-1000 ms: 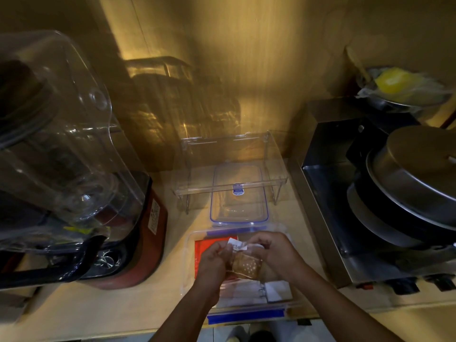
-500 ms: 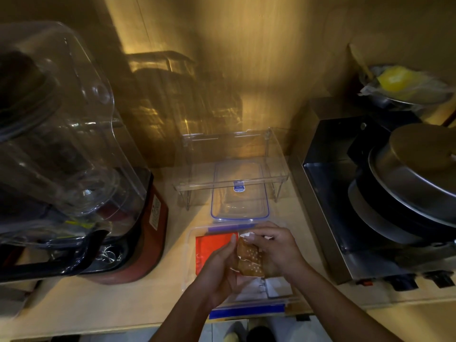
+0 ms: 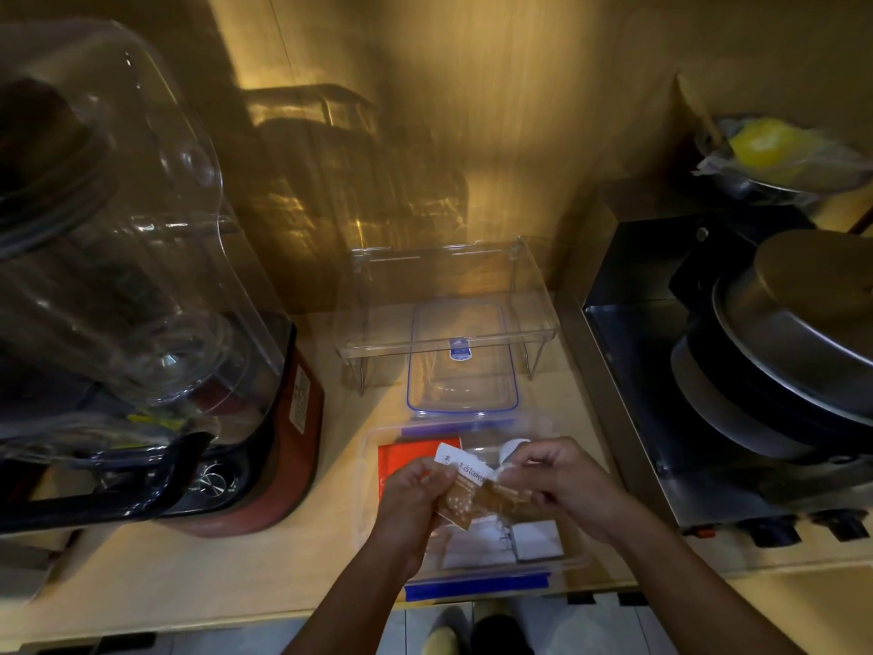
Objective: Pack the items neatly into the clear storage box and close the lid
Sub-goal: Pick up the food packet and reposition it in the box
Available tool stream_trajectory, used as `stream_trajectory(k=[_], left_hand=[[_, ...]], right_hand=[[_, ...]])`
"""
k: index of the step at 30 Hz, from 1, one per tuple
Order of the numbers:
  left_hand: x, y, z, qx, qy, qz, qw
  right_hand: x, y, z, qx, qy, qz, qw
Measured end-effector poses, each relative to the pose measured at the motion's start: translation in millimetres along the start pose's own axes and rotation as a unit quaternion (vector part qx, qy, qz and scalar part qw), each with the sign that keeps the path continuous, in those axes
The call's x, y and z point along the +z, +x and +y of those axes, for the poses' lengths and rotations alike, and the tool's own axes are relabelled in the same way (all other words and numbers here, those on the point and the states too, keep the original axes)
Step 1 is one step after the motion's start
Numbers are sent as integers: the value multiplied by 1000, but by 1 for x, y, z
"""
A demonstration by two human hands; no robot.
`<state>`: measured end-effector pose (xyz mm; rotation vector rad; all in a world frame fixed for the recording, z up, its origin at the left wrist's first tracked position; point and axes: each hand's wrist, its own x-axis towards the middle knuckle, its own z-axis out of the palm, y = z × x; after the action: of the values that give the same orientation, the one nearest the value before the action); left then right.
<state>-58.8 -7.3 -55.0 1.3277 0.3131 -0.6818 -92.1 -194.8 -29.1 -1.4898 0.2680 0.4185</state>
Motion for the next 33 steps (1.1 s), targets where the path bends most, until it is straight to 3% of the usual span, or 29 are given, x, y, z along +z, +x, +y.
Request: stream_trajectory(k=[6, 14, 20, 27, 33], left_hand=[[3, 0, 4, 27, -29, 36, 999], [8, -6, 1, 9, -43, 7, 999], [11, -8, -1, 7, -21, 21, 1000], [13, -10, -6, 8, 26, -27, 999], [16, -8, -3, 19, 10, -22, 1000]], right_hand=[[16, 1, -2, 24, -44, -1, 999], [42, 18, 6, -10, 14, 173, 985], [40, 22, 16, -7, -64, 194, 979], [41, 25, 21, -40, -142, 217, 965], [39, 26, 24, -51, -69, 204, 975]])
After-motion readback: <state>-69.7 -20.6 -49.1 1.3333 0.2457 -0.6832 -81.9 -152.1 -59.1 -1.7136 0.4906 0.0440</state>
